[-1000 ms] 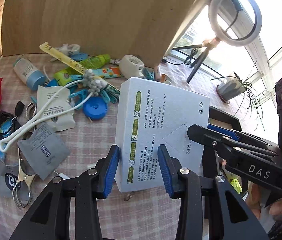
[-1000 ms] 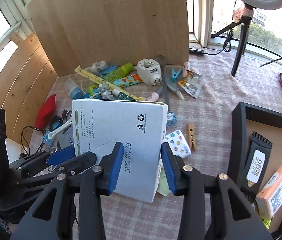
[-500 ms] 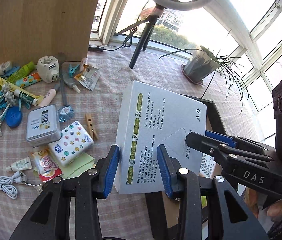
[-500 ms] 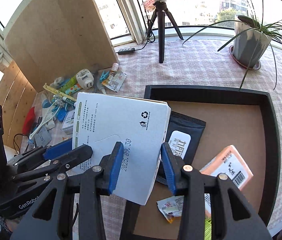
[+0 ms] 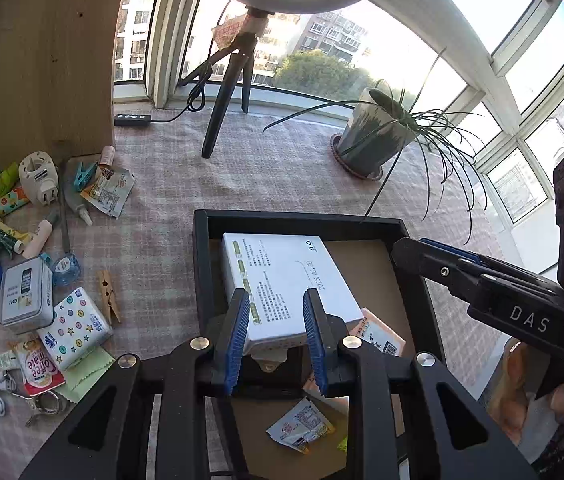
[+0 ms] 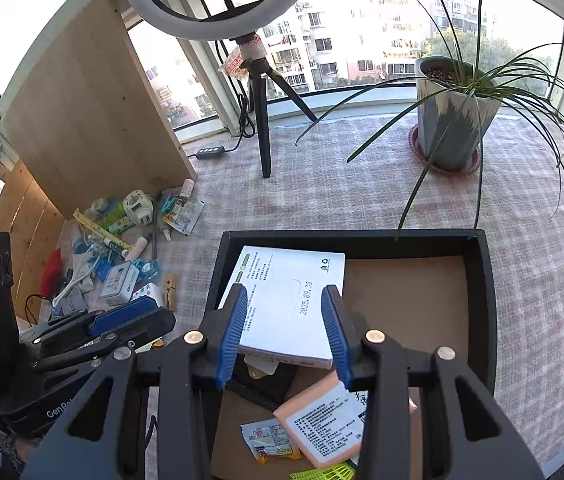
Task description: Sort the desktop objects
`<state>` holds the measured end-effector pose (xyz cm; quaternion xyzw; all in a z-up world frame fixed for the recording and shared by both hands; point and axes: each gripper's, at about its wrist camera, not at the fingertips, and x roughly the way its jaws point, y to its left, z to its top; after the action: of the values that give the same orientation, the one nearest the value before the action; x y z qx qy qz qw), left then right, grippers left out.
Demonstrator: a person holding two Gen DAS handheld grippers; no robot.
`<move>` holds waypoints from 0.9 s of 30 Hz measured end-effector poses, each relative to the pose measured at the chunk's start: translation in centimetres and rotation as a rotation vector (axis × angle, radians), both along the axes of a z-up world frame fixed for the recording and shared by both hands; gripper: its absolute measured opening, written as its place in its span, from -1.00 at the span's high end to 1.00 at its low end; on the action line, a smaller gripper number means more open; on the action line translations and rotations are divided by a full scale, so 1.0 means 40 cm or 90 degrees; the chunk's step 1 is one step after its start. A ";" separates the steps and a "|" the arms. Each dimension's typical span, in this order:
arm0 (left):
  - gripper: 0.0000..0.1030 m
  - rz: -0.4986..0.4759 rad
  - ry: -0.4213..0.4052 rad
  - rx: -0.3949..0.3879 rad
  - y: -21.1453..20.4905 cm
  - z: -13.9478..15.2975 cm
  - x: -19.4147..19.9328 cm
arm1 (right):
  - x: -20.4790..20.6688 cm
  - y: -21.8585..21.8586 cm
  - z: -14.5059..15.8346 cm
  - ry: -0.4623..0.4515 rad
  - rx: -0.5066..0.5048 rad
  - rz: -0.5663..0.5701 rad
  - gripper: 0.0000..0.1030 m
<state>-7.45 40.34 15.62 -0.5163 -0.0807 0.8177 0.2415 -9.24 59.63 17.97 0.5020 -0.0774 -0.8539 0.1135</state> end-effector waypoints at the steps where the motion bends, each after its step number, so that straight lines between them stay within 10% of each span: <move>1: 0.51 0.004 -0.001 0.002 -0.013 0.003 -0.003 | 0.002 -0.007 0.001 0.001 0.000 0.004 0.24; 27: 0.51 0.212 -0.062 -0.013 -0.571 -0.130 0.019 | 0.013 -0.440 -0.090 -0.057 -0.010 0.158 0.24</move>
<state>-6.68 17.51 10.40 -0.5368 -0.1686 0.8214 0.0934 -8.71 42.04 14.35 0.5444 -0.0261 -0.8095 0.2184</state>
